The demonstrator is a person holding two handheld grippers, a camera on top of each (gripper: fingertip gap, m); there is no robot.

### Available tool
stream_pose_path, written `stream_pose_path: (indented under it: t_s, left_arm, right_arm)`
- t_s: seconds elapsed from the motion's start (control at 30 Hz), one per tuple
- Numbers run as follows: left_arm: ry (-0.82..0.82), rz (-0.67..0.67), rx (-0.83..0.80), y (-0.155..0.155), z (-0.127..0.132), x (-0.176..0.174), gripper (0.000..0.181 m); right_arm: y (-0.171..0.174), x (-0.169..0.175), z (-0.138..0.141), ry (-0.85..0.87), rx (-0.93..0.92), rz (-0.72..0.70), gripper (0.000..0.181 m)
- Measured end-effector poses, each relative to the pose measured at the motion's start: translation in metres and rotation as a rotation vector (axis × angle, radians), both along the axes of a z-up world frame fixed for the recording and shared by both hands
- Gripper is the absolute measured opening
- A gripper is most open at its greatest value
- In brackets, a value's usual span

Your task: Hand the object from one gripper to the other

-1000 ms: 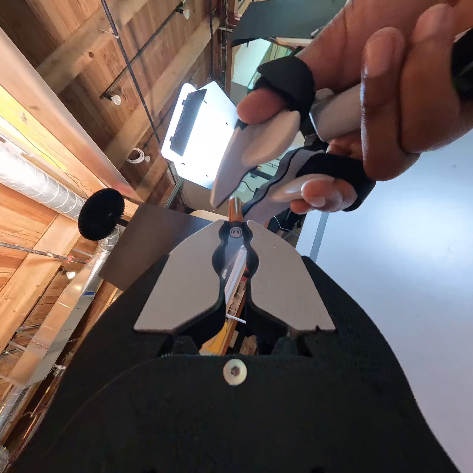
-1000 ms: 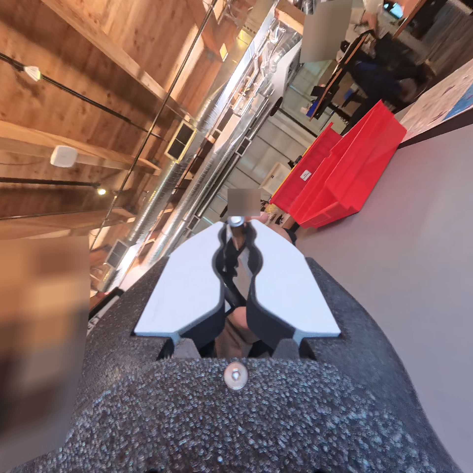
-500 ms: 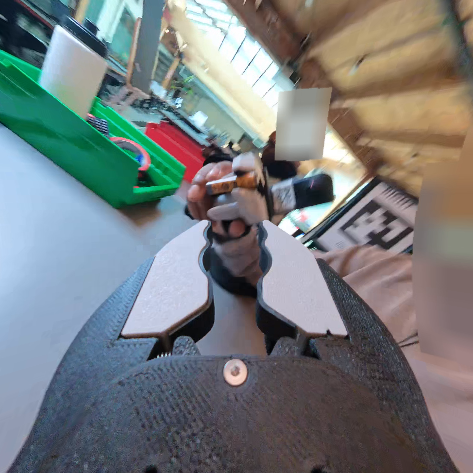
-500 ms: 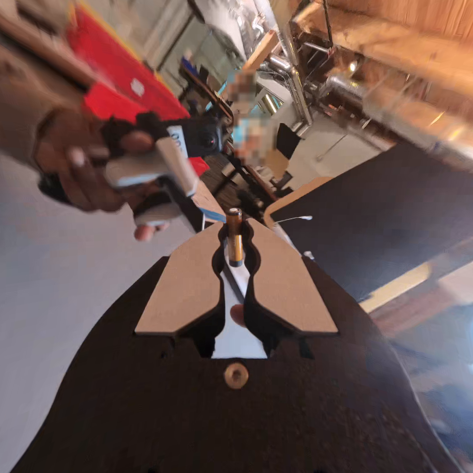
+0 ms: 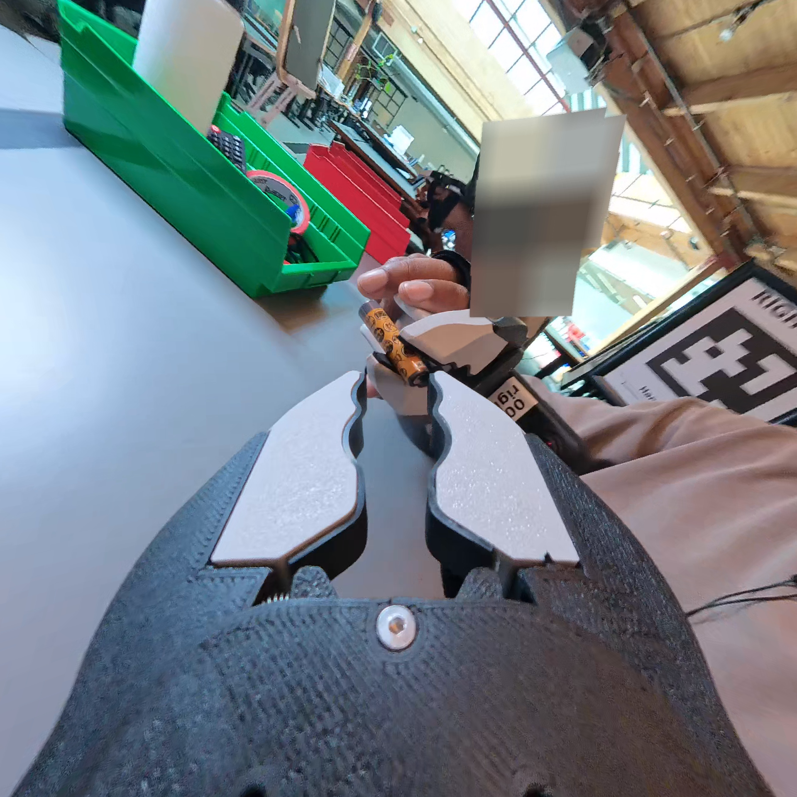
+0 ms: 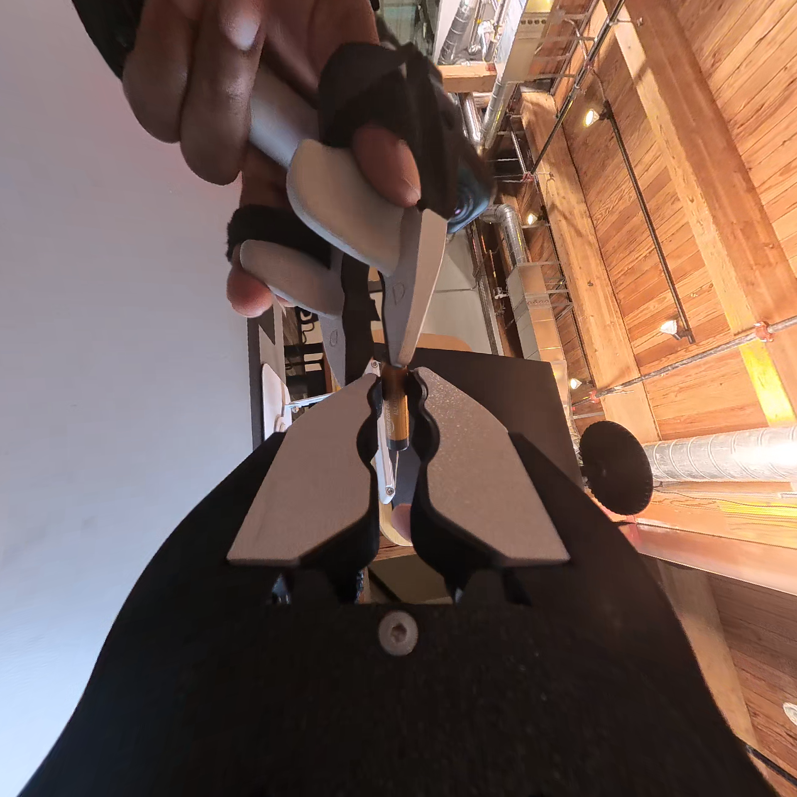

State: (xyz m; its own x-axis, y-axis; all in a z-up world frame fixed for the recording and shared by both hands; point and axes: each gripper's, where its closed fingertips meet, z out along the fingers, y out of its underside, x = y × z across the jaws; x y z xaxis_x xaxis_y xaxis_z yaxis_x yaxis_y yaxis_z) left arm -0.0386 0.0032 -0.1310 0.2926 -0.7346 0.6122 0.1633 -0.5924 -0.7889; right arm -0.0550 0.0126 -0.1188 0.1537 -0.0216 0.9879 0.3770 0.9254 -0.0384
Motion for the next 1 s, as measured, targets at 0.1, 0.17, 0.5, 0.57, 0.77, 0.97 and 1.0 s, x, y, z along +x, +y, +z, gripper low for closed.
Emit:
stream_pose_path:
  t_s: [0.1,0.17,0.5,0.57,0.77,0.97,1.0]
  left_arm:
    - [0.103,0.042,0.1,0.002,-0.001,-0.002,0.022]
    - [0.187,0.082,0.186,0.004,-0.002,-0.004,0.021]
    - [0.395,0.206,0.393,0.012,-0.007,-0.008,0.01]
    - [0.424,0.192,0.407,0.011,-0.008,-0.009,0.011]
    - [0.46,0.312,0.586,0.018,0.011,-0.029,0.011]
    - [0.658,0.513,0.934,0.018,0.03,-0.04,0.011]
    - [0.717,0.529,1.0,0.016,0.03,-0.037,0.011]
  right_arm:
    - [0.002,-0.001,-0.002,-0.013,0.006,-0.015,0.011]
    - [0.005,-0.001,-0.005,-0.027,0.011,-0.037,0.011]
    - [0.009,-0.005,-0.014,-0.074,-0.006,-0.064,0.011]
    - [0.008,-0.005,-0.015,-0.063,-0.047,-0.047,0.011]
    - [0.013,0.003,0.011,0.157,-0.807,0.16,0.033]
    - [0.018,0.005,0.035,0.4,-1.726,0.406,0.056]
    - [0.016,0.001,0.03,0.387,-1.781,0.387,0.059]
